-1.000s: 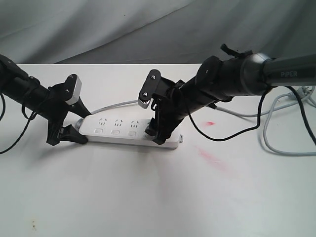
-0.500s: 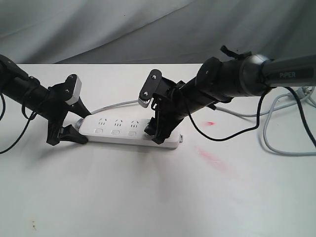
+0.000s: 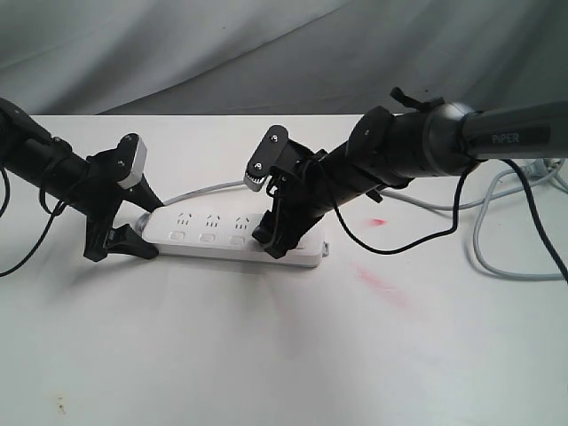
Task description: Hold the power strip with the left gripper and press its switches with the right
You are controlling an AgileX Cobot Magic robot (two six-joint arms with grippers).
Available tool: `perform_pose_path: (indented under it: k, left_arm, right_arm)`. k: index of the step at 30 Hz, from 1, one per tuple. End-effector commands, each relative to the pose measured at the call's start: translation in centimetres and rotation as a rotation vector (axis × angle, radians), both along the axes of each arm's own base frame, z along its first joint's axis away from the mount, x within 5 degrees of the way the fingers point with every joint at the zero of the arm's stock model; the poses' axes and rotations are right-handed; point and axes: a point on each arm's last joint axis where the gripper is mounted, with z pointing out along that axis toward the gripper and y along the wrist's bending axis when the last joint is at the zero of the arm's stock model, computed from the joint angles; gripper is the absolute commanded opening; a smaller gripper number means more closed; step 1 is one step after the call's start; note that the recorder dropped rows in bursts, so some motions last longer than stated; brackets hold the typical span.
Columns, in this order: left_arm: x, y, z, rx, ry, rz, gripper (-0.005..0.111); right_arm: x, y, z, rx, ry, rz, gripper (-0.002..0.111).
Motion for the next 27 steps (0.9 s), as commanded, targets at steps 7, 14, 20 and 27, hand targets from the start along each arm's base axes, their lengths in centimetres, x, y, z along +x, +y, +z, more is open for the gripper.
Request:
perform_pose_path:
  k: [7,14,20,27]
  left_arm:
    - [-0.2,0.1,-0.3,0.032,0.007,-0.025,0.065]
    - [-0.2,0.1,-0.3,0.032,0.007,-0.025,0.065]
    - [-0.2,0.1,-0.3,0.031,0.008,-0.024,0.065]
    - [-0.2,0.1,-0.3,0.031,0.008,-0.024,0.065]
  right_arm:
    - [-1.1,-1.7,-3.1,-0.093,0.092,0.057,0.066]
    - [-1.3,-1.8,-3.5,-0.105,0.085,0.064,0.066]
    - [-1.1,-1.8,-3.0,-0.098,0.05,0.05,0.066]
    - [-0.3,0.1,1.9,-0.021,-0.057,0.087,0.066]
